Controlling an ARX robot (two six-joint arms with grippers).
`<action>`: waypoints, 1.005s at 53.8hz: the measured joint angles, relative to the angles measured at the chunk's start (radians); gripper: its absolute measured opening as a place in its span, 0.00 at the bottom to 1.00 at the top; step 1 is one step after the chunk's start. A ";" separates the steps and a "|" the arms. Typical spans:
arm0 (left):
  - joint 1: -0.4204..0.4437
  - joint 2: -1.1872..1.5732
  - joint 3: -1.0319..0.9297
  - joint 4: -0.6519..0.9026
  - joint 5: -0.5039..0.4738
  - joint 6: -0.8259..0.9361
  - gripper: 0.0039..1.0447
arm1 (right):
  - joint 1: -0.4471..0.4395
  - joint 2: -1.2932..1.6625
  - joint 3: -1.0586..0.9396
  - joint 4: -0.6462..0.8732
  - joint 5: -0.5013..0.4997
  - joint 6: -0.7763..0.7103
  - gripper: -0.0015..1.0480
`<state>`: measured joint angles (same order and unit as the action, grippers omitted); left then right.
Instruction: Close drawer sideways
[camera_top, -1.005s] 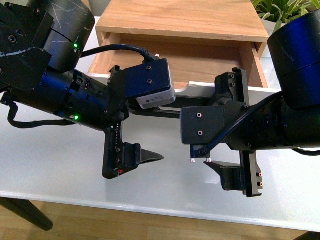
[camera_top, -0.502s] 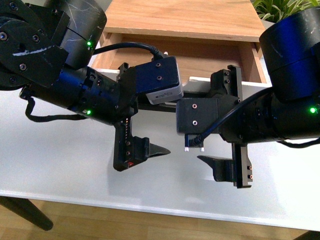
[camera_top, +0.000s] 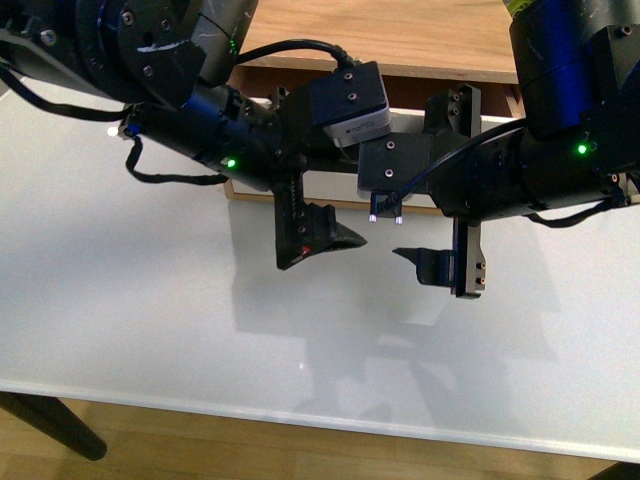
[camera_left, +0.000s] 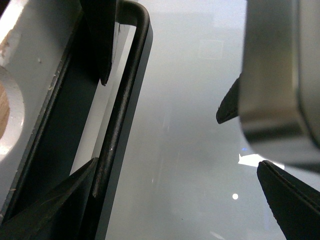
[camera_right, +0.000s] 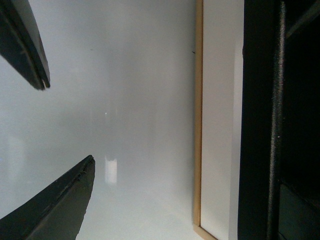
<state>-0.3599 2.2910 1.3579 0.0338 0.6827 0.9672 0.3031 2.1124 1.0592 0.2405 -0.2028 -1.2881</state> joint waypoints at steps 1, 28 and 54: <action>0.000 0.005 0.009 -0.002 -0.001 -0.002 0.92 | -0.001 0.003 0.006 -0.001 0.000 0.000 0.91; 0.006 0.156 0.303 -0.080 -0.046 -0.042 0.92 | -0.041 0.140 0.233 -0.028 0.032 -0.015 0.91; 0.015 0.135 0.271 -0.060 -0.021 -0.041 0.92 | -0.049 0.118 0.202 -0.010 -0.008 -0.006 0.91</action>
<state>-0.3450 2.4256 1.6291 -0.0265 0.6621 0.9260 0.2539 2.2303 1.2613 0.2302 -0.2108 -1.2938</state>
